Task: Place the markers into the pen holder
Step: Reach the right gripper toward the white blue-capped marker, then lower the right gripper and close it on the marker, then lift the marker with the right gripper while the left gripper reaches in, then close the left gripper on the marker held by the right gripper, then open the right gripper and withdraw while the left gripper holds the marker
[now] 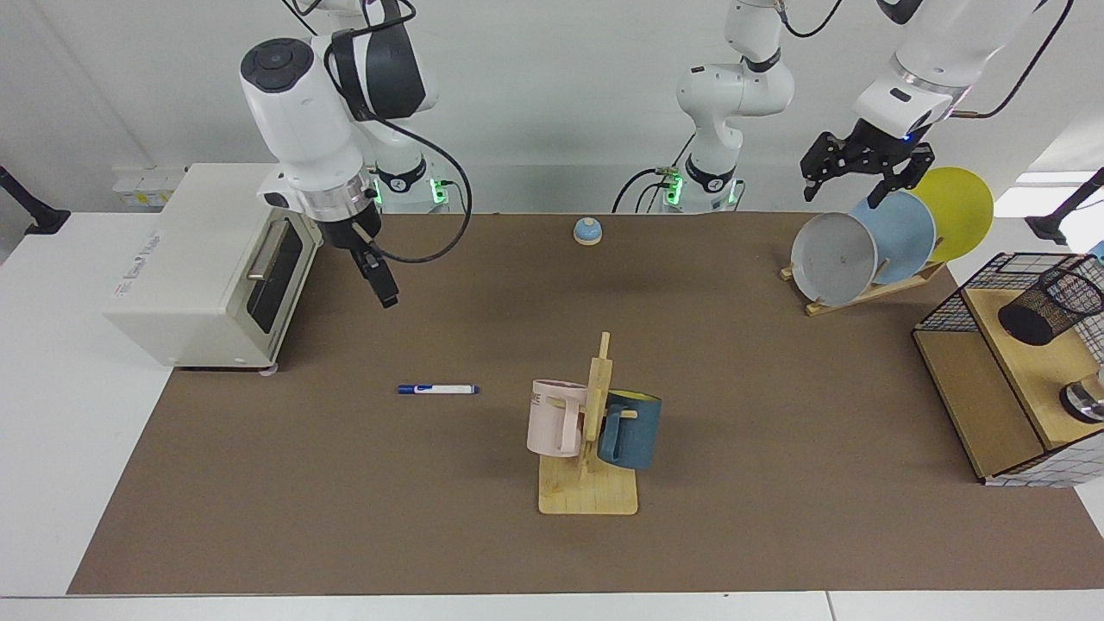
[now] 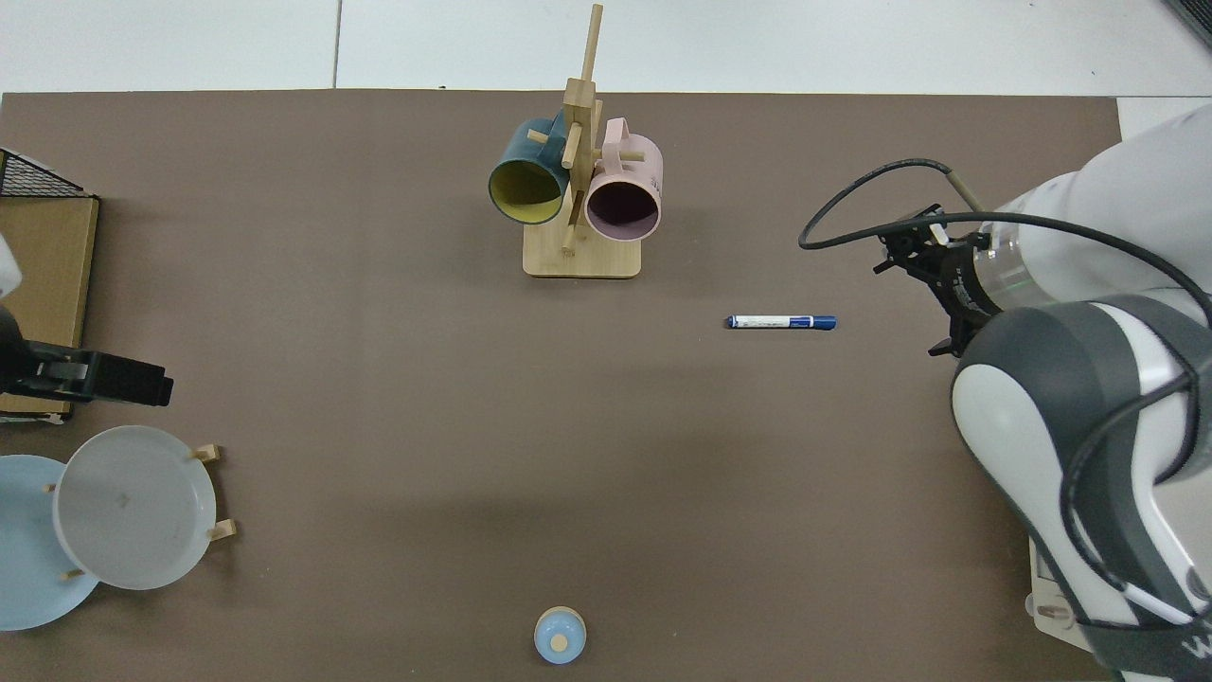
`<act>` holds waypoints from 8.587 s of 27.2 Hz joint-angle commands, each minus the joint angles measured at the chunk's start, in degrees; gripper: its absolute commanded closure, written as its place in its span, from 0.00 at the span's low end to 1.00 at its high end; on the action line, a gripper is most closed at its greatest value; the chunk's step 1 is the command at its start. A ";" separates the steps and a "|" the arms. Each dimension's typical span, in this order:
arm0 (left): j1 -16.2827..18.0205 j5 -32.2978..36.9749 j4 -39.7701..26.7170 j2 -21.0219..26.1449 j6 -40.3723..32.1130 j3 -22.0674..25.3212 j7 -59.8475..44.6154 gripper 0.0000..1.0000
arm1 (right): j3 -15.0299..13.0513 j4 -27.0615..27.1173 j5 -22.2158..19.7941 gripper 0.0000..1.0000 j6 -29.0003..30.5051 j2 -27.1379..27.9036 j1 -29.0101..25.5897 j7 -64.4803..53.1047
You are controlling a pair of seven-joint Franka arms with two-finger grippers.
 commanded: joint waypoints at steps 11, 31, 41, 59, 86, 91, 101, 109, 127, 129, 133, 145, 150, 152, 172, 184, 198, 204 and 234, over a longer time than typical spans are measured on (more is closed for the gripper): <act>0.70 -0.62 -1.25 -1.60 -1.57 -0.38 0.49 0.00 | 0.49 -4.95 1.21 0.01 17.40 9.78 1.93 24.52; 0.43 -0.62 -2.21 -1.95 -1.48 -0.38 0.40 0.00 | 0.41 -12.26 1.12 0.02 30.86 16.72 2.99 27.34; 0.43 -0.62 -2.30 -2.21 -1.57 -0.38 0.31 0.00 | 0.41 -12.26 1.04 0.07 31.66 17.51 1.93 26.19; 0.61 -0.62 -2.30 -2.21 -1.65 -0.38 -0.04 0.00 | 0.41 -12.35 0.95 0.19 33.76 18.39 1.85 24.79; -0.01 -1.15 -2.04 -2.21 -1.83 -1.08 -0.30 0.00 | 0.41 -12.00 0.69 0.96 32.19 17.34 0.97 24.79; 0.17 -1.15 -1.95 -2.21 -2.01 -1.08 -0.21 0.00 | 0.41 -10.68 0.77 1.00 26.57 13.57 0.97 24.79; 0.17 -1.15 -1.77 -2.21 -3.06 -1.08 0.49 0.00 | 1.11 -2.68 2.97 1.00 9.52 6.36 2.28 25.66; 0.35 -1.06 -1.77 -2.21 -2.18 -1.08 0.84 0.00 | 1.28 -1.19 6.83 1.00 3.10 -0.15 5.71 28.65; -5.18 -2.11 -2.12 -1.95 2.65 -4.16 14.27 0.00 | 1.99 7.07 7.63 1.00 -1.75 -0.24 19.24 46.49; -7.29 -4.21 -2.21 -1.95 4.49 -4.16 16.56 0.00 | 1.99 7.07 7.63 1.00 -1.39 -0.24 20.30 47.11; -10.02 -6.24 -2.21 -1.86 9.23 -4.86 19.73 0.00 | 1.99 7.07 8.33 1.00 -1.04 -0.24 20.48 47.73; -14.86 -8.35 -5.11 -1.42 13.02 -4.95 42.04 0.06 | 2.87 7.16 8.94 1.00 0.89 -0.15 22.06 46.06; -16.18 -8.53 -6.16 -1.42 15.30 -5.21 43.29 0.05 | 2.87 7.07 10.26 1.00 3.09 0.02 23.03 46.23; -16.53 -9.49 -6.78 -1.51 16.62 -5.12 43.38 0.04 | 2.87 7.07 10.27 1.00 3.27 0.02 23.29 46.32; -21.63 -11.52 -11.79 -1.25 20.32 -5.30 41.45 0.32 | 2.87 7.07 12.55 1.00 8.45 1.52 25.40 47.20; -21.54 -11.43 -11.62 -1.25 20.49 -5.21 40.13 0.39 | 2.78 6.99 11.58 1.00 10.03 2.31 25.49 48.34; -21.45 -11.43 -11.44 -0.89 22.25 -5.21 40.22 0.45 | 2.78 6.46 11.50 1.00 12.06 2.66 25.58 48.78; -21.36 -11.34 -11.36 -0.89 22.34 -5.21 40.74 0.52 | 2.78 6.37 10.62 1.00 12.06 2.66 25.49 48.69; -20.40 -9.58 -10.48 -0.81 22.34 -4.42 40.92 1.00 | 2.08 6.37 10.09 0.00 6.70 1.26 22.24 41.86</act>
